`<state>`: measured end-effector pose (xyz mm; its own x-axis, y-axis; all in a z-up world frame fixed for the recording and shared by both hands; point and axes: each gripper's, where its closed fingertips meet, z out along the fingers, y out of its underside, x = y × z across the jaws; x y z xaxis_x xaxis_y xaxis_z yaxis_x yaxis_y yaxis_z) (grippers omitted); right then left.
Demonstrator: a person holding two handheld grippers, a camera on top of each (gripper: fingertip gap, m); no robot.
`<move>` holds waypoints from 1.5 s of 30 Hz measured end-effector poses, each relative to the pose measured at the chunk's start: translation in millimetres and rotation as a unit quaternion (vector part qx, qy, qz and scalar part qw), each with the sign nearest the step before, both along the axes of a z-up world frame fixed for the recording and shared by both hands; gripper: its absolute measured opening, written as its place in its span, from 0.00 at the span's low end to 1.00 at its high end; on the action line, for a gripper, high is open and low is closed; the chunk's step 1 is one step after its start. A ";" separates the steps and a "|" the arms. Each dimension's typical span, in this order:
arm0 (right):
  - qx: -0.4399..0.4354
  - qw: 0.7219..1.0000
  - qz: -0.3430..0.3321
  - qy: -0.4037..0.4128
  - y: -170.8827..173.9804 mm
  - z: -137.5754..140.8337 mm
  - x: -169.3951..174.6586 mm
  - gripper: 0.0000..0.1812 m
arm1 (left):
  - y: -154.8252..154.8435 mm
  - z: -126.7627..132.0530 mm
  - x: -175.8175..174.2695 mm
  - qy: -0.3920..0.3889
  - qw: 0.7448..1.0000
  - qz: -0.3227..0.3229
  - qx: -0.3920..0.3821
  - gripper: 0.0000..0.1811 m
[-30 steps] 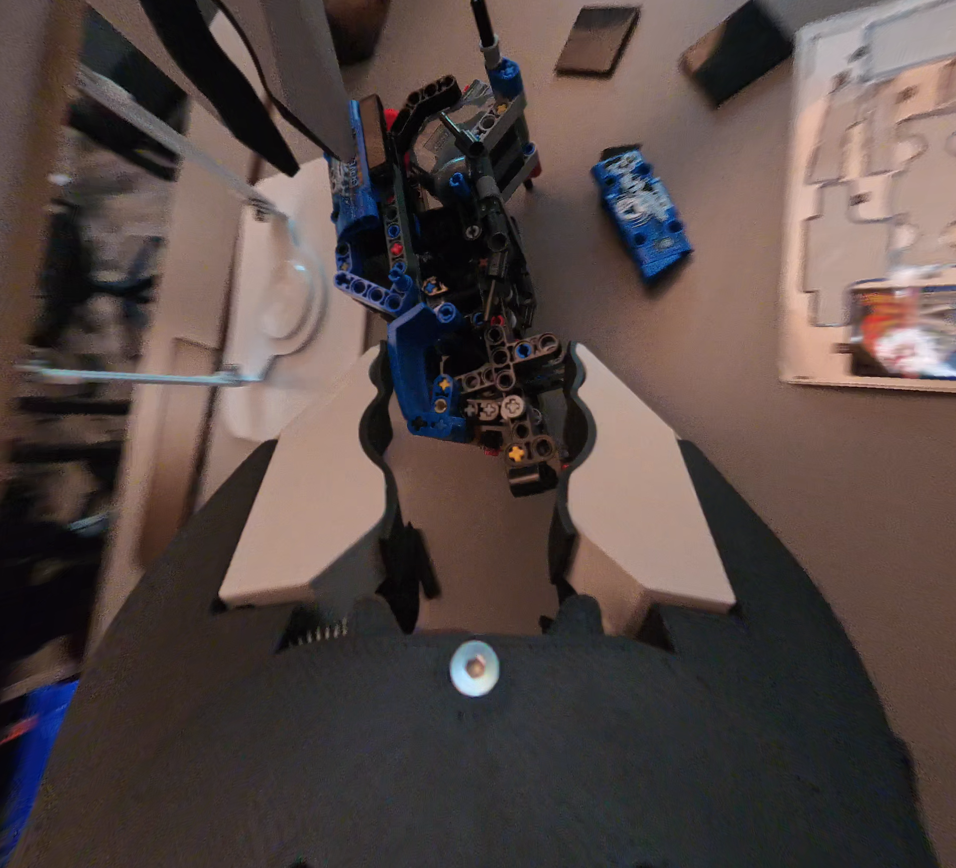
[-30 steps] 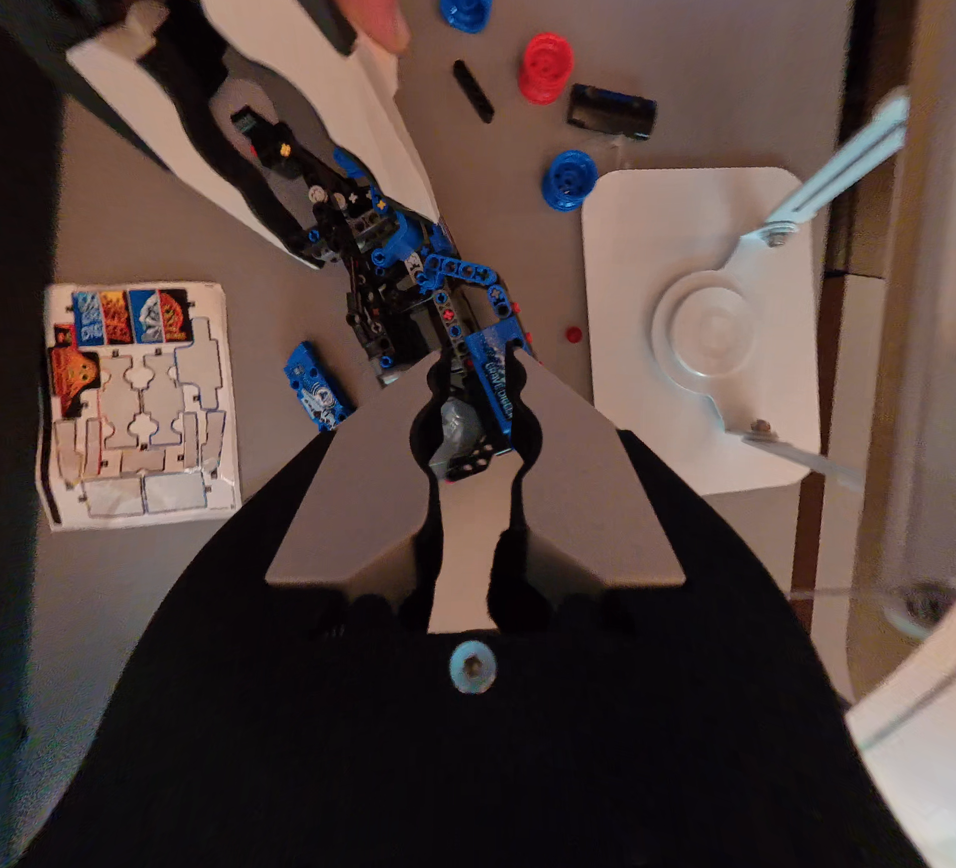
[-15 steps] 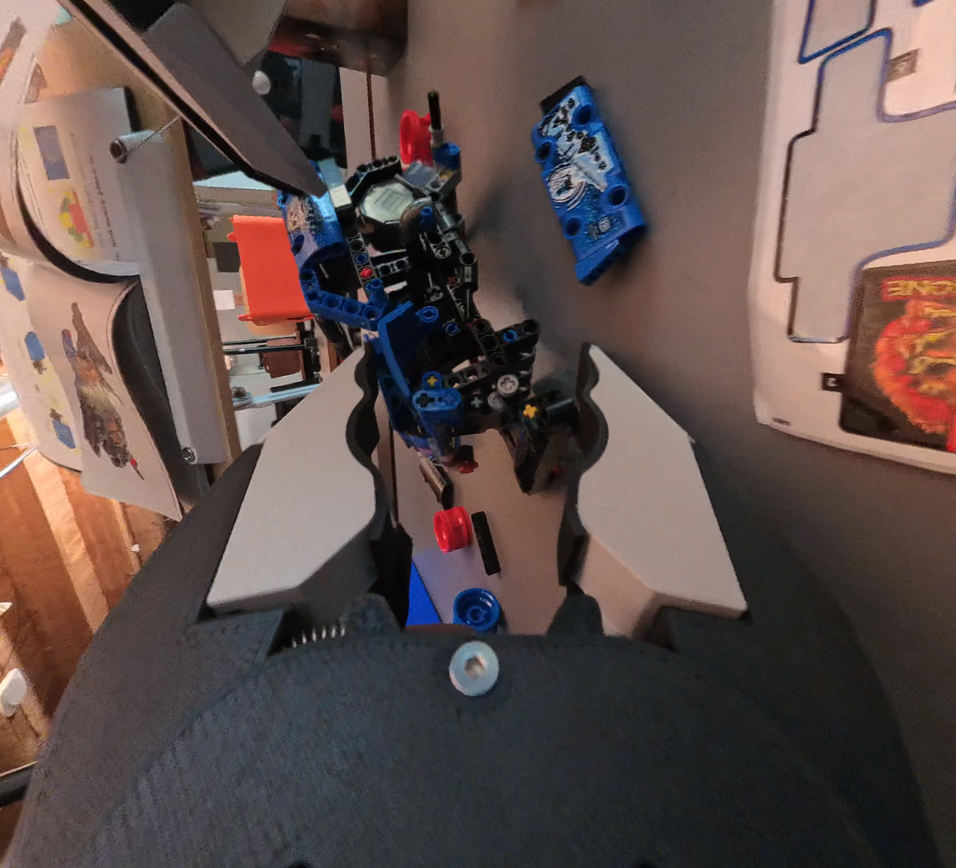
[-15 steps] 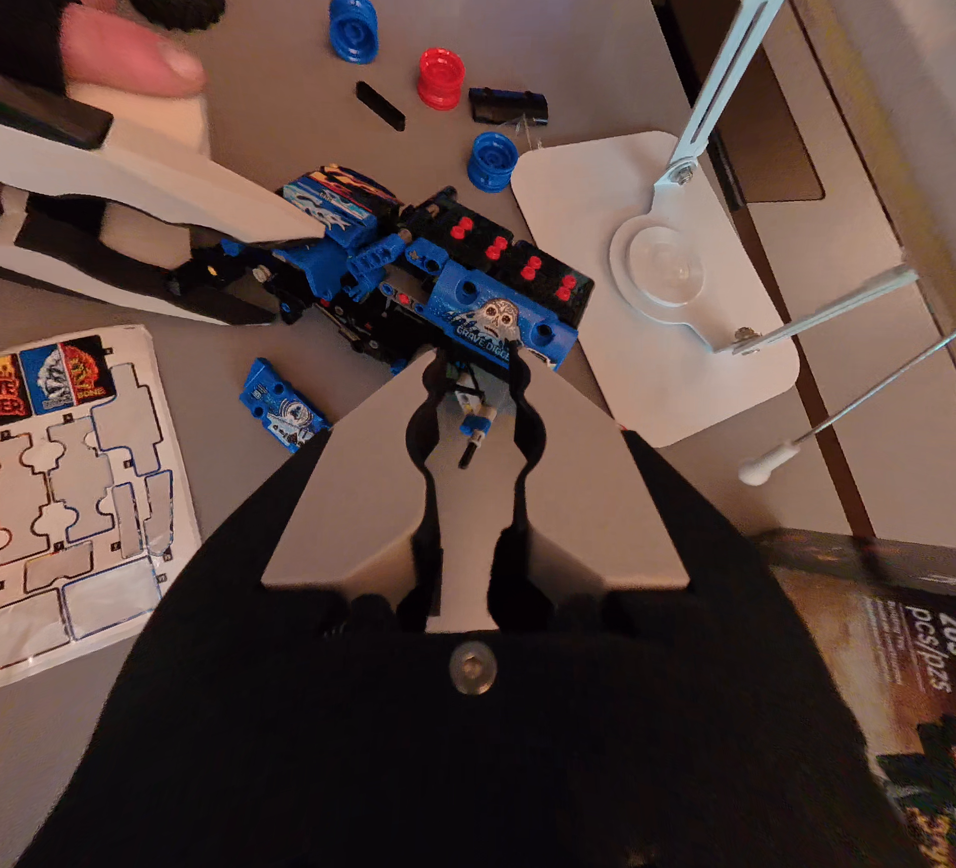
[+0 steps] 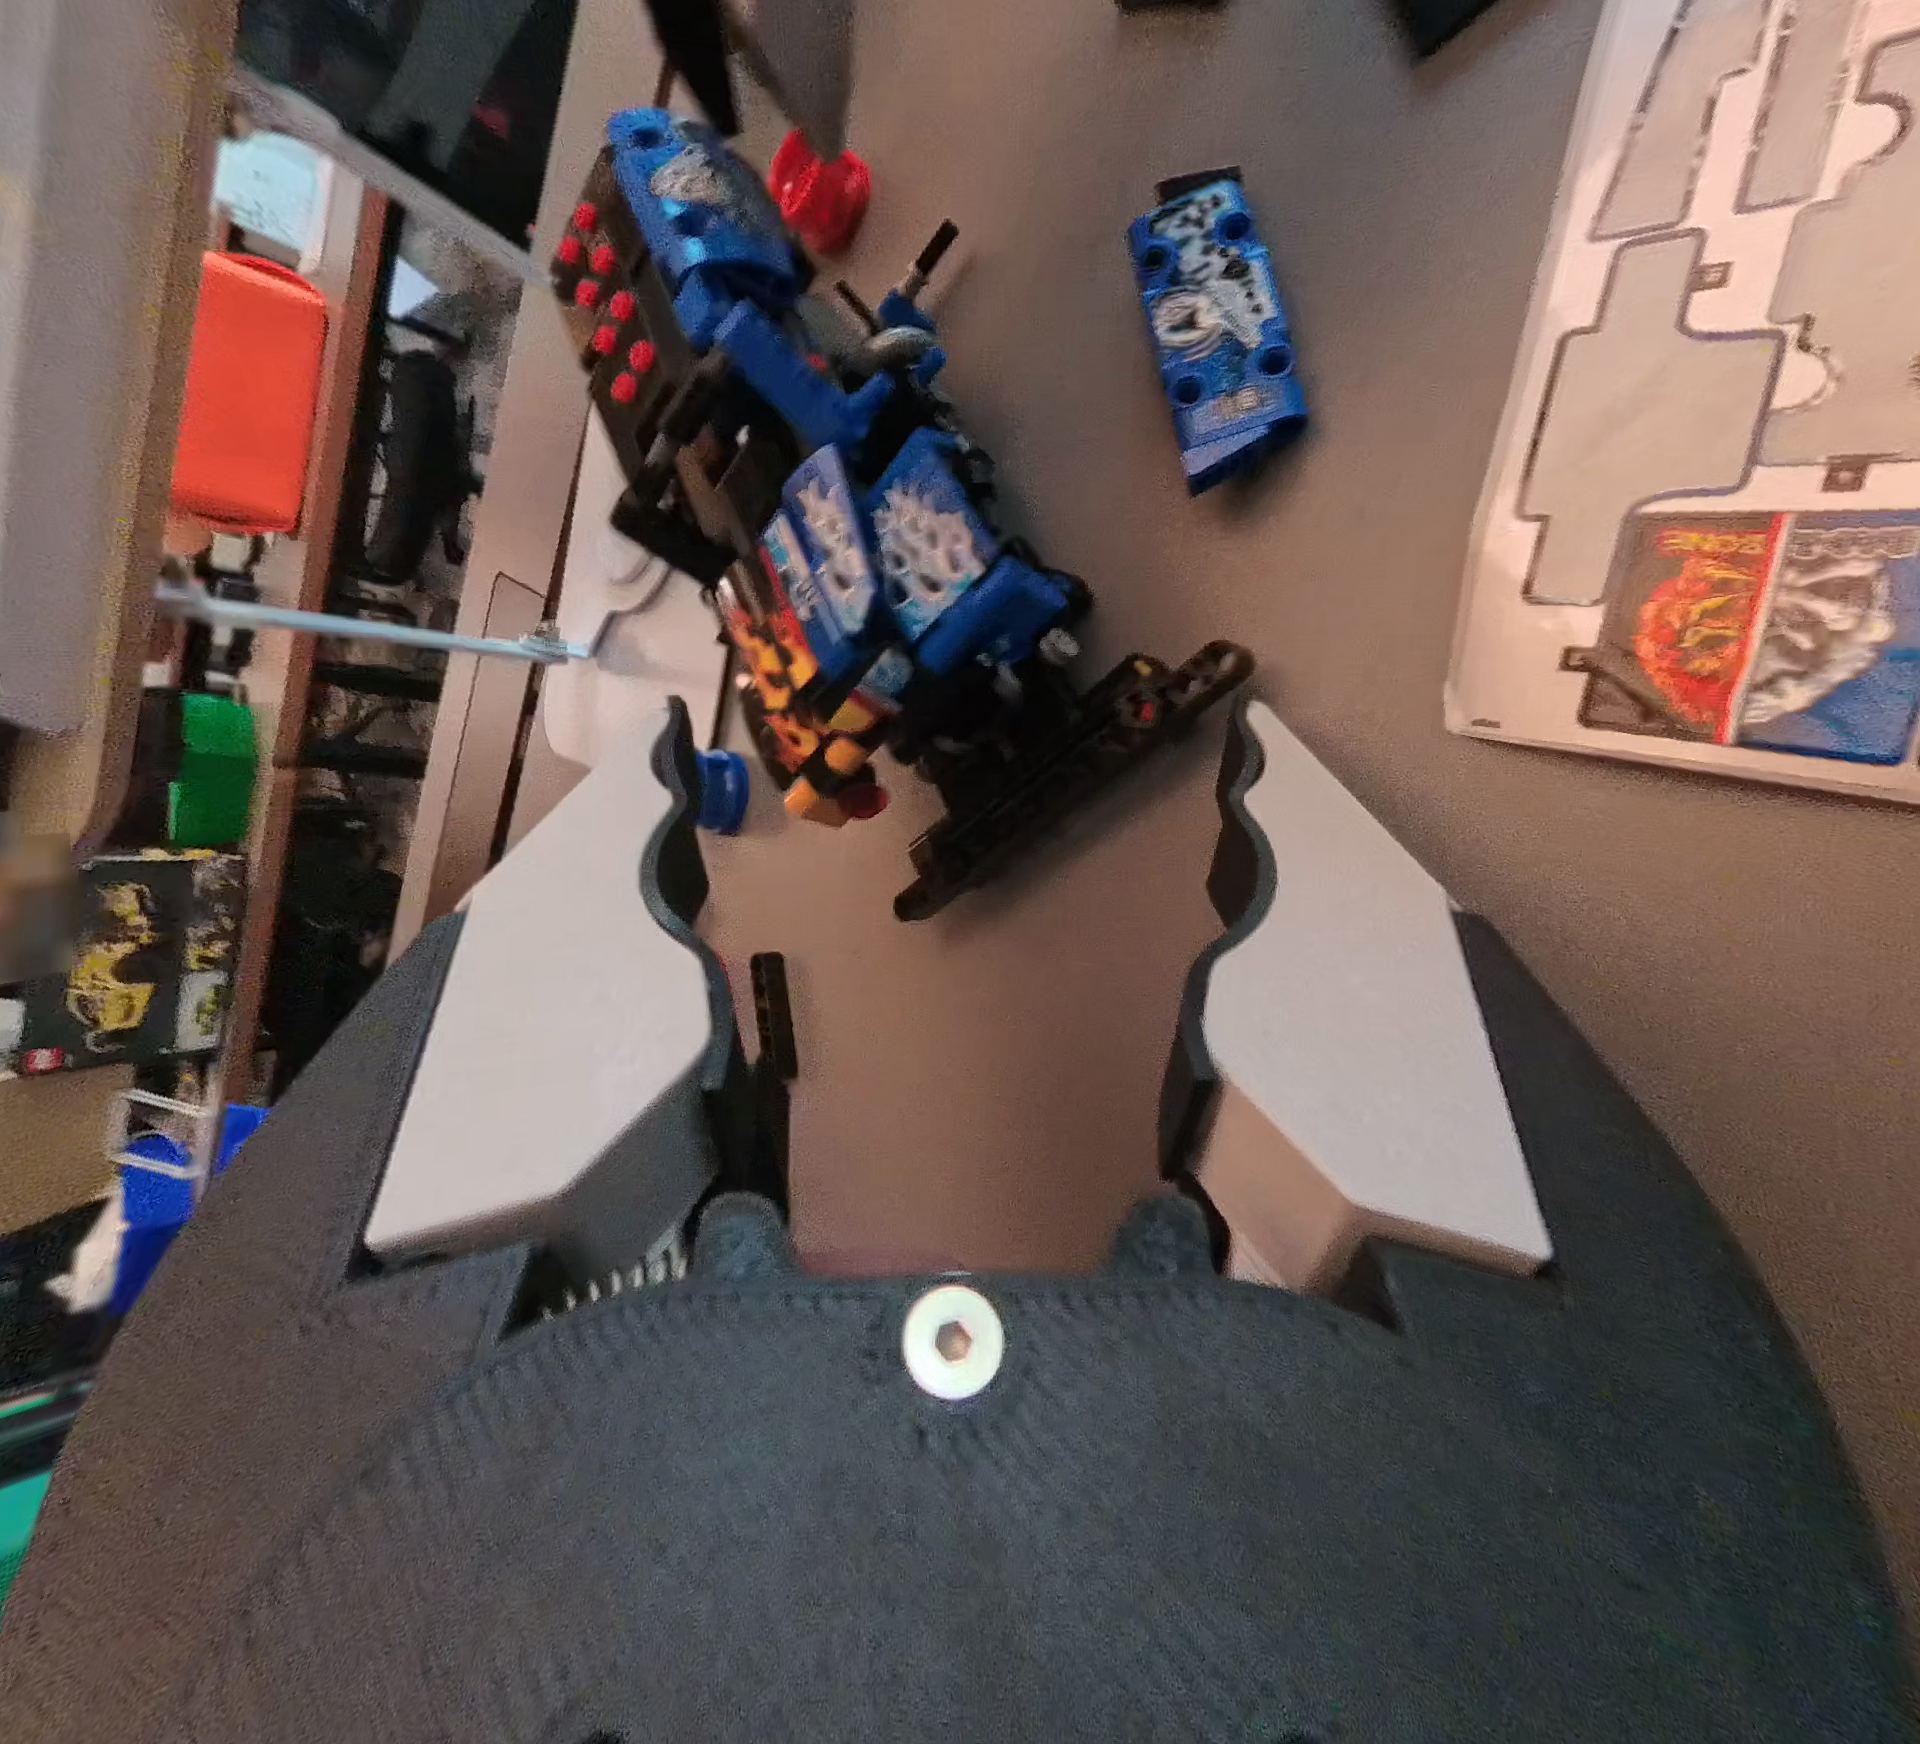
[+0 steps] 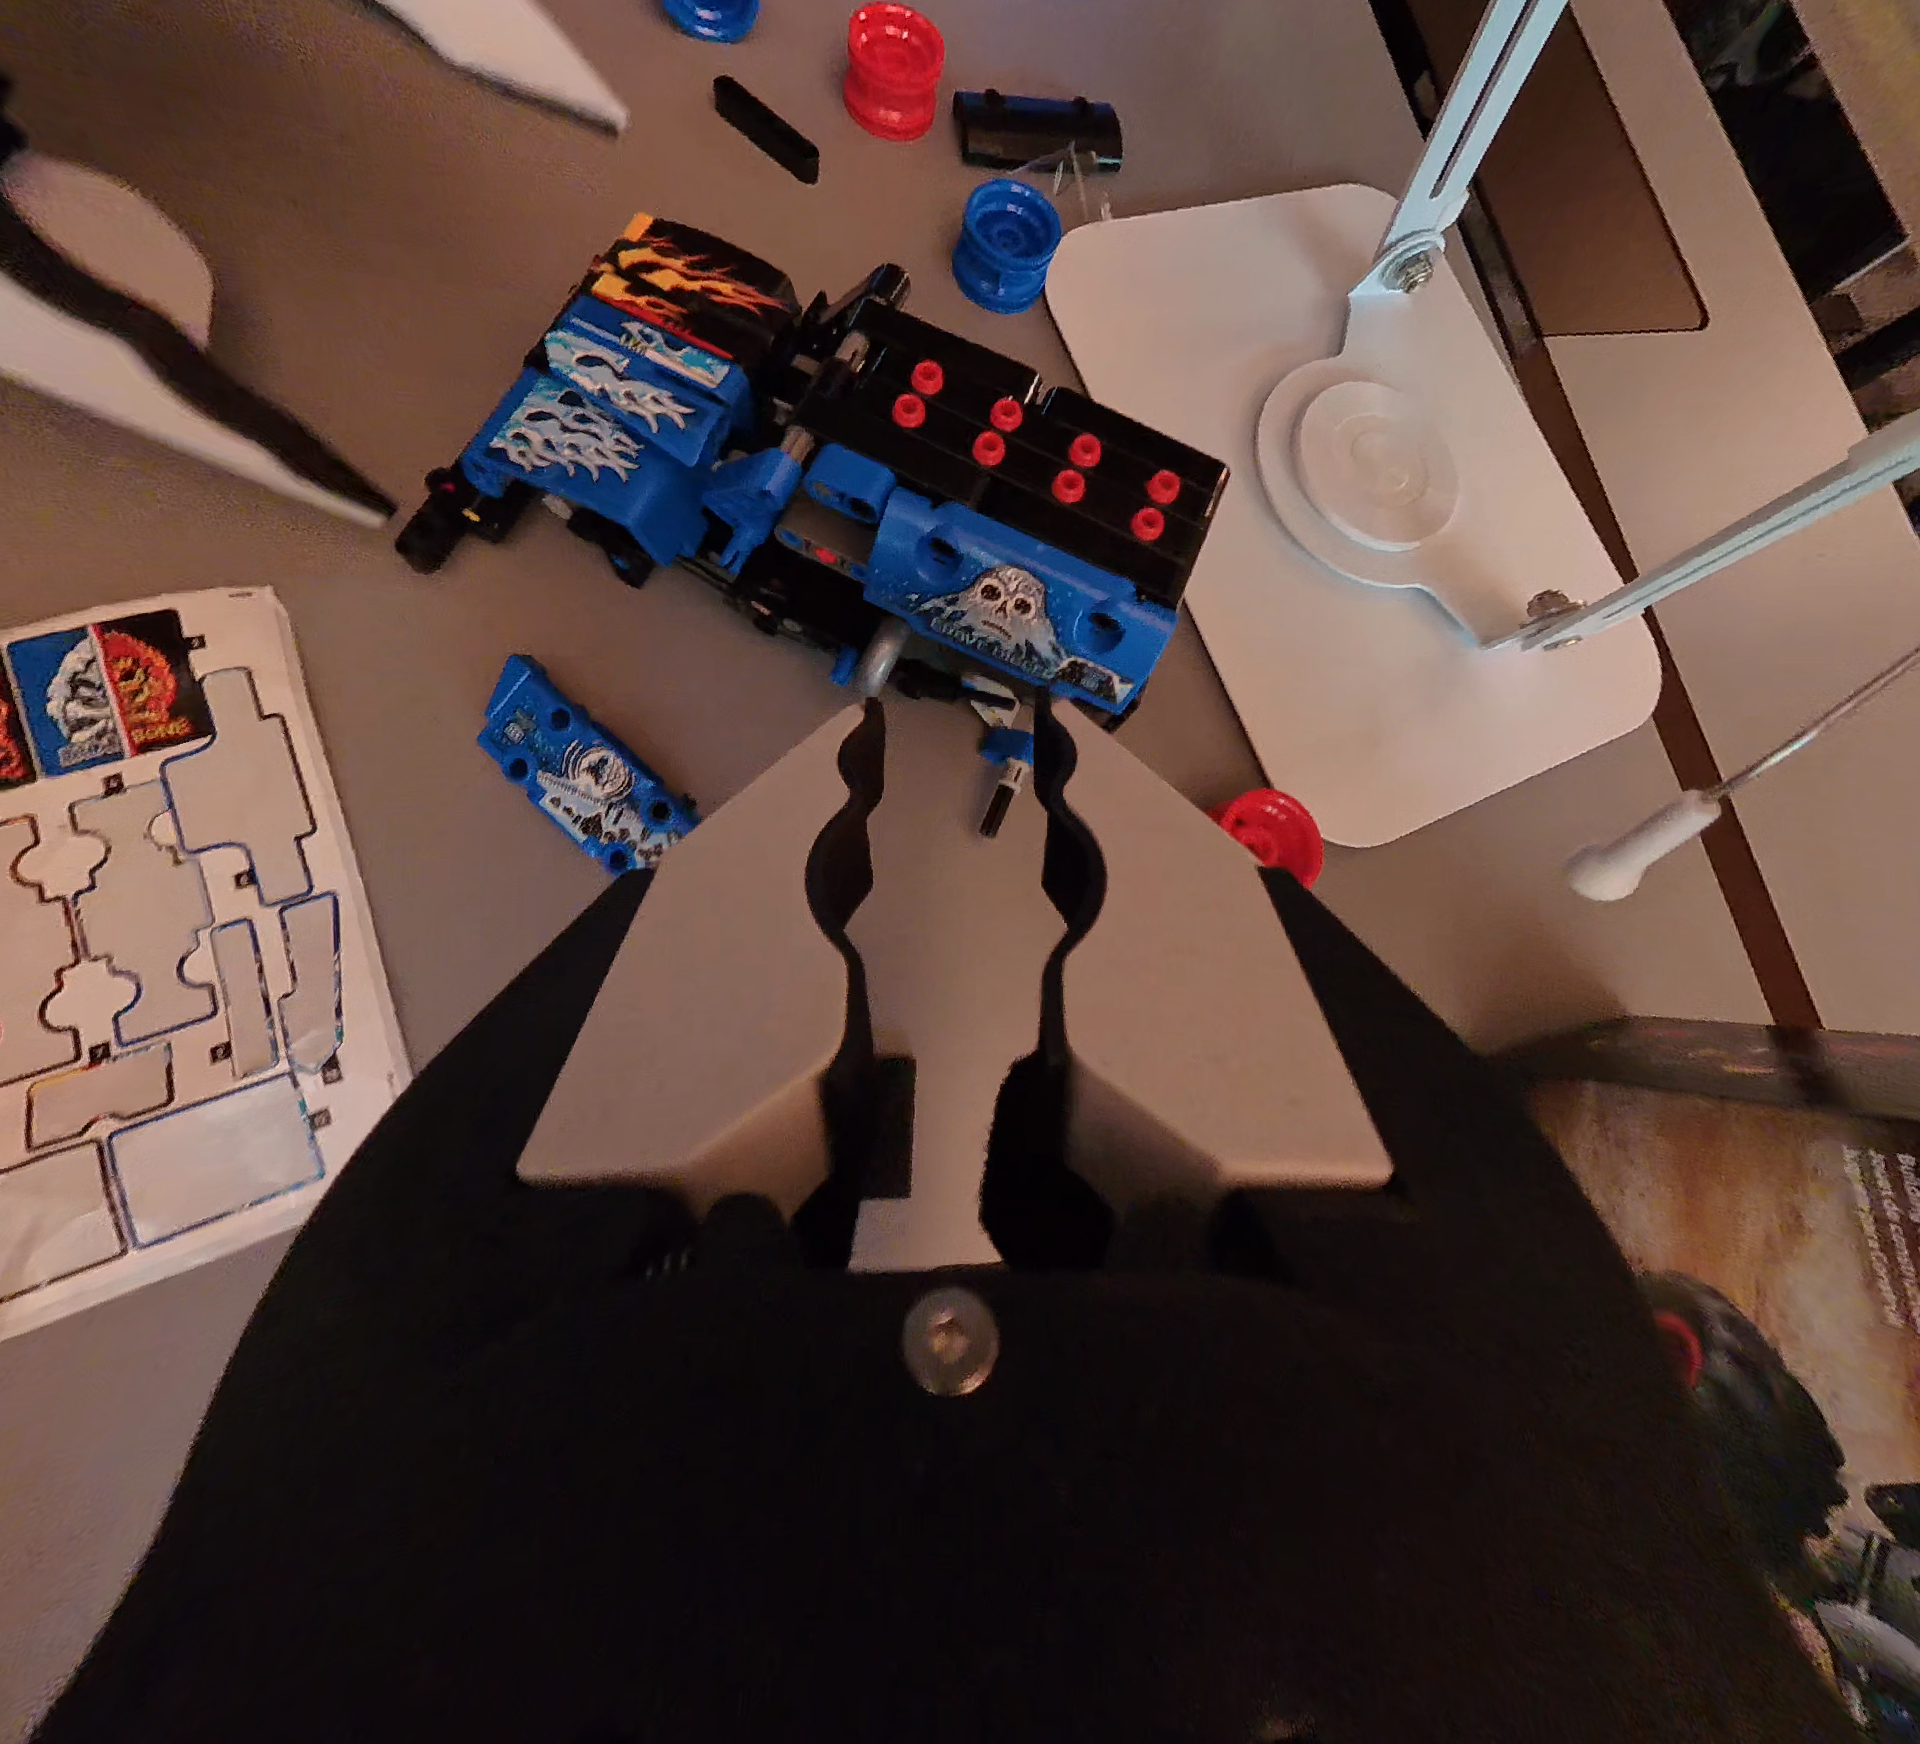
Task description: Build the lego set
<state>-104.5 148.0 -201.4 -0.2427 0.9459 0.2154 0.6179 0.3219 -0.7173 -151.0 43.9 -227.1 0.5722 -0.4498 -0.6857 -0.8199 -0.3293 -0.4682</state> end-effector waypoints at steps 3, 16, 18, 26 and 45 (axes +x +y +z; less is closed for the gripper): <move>0.004 1.000 0.020 -0.011 -6.3 -0.5 12.1 0.15 | 3.6 15.4 -0.8 -0.050 0.999 0.005 0.020 0.50; -0.010 0.994 0.105 -0.025 -46.0 -29.9 19.4 0.16 | 36.3 2.8 -5.5 0.005 0.999 0.031 0.042 0.29; -0.006 0.994 0.105 -0.017 -44.4 -28.5 18.1 0.16 | 37.3 7.7 -9.4 -0.014 0.998 0.028 0.047 0.25; -0.038 0.989 0.140 -0.044 -63.2 -40.1 22.9 0.20 | 29.3 28.6 -22.1 -0.216 0.976 -0.009 -0.012 0.22; -0.066 0.978 0.168 -0.101 -75.6 -67.5 29.5 0.15 | 21.9 27.9 -29.8 -0.359 0.925 -0.058 -0.115 0.10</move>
